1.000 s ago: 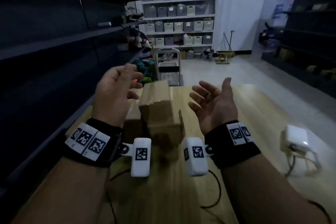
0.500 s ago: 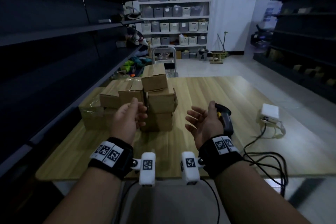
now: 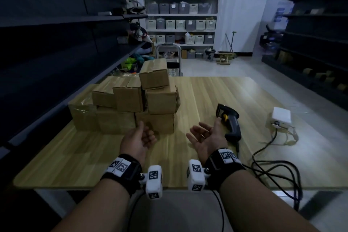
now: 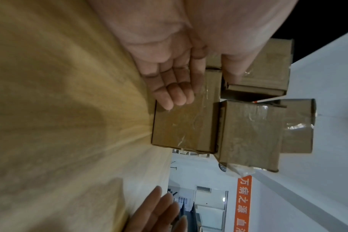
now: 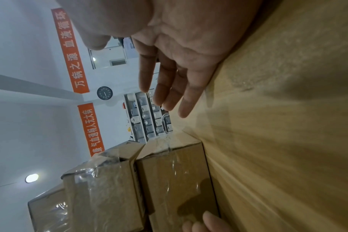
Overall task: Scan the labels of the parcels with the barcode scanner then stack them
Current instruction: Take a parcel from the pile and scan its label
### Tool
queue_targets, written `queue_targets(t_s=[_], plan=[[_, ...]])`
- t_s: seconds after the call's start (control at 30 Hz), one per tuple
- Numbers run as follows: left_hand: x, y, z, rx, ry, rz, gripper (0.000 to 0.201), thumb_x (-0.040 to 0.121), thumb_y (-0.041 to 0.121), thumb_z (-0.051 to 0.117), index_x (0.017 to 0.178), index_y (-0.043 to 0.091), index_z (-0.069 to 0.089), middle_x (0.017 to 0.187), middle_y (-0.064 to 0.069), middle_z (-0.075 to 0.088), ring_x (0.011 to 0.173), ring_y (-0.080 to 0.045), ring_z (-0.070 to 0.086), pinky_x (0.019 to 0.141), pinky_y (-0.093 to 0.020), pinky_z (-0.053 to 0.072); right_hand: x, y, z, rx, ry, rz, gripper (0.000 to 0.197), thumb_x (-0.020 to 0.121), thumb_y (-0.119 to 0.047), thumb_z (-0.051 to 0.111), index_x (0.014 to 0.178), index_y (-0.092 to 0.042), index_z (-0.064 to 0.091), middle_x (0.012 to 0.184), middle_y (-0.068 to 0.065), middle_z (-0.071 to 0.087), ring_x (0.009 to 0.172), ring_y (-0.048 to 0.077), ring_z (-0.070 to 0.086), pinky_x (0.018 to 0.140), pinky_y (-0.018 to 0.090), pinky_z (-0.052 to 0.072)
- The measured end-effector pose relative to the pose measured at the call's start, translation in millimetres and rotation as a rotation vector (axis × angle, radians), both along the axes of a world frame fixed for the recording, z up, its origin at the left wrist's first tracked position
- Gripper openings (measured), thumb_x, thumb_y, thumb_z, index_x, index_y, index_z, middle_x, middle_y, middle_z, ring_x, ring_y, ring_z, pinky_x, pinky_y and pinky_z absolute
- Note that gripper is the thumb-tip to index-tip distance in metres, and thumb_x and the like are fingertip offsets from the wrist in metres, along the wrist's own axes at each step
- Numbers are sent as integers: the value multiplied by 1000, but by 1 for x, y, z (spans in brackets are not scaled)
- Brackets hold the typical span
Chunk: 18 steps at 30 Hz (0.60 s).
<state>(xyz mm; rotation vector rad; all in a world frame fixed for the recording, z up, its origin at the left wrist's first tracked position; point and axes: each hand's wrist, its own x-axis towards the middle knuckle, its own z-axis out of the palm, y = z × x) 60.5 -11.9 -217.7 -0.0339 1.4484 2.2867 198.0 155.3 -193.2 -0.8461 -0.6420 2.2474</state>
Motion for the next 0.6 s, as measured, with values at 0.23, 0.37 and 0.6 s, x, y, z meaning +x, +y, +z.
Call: queue_targets(t_s=[0.23,0.37,0.6], plan=[[-5,-2,-2,57,-77,12,40,107,42,65,96,4,69,82,-13,69,78,-26,66,86,-45,60,0,3,-11,-4,29,-23,73,98,-68,57,112,2,70,100,23,72,108,42,71,94,60,60],[-8,-2,-1,72,-110,16,41,106,44,65,96,4,69,83,-13,69,80,-26,65,84,-44,61,2,6,-13,-21,70,-30,72,99,-66,56,117,2,68,98,22,71,110,43,71,98,63,58],[-3,-4,0,64,-82,9,40,107,42,65,93,5,69,74,-10,70,75,-24,65,83,-44,59,2,8,-11,-63,93,-47,72,98,-69,55,117,0,66,95,20,71,108,41,70,97,62,58]])
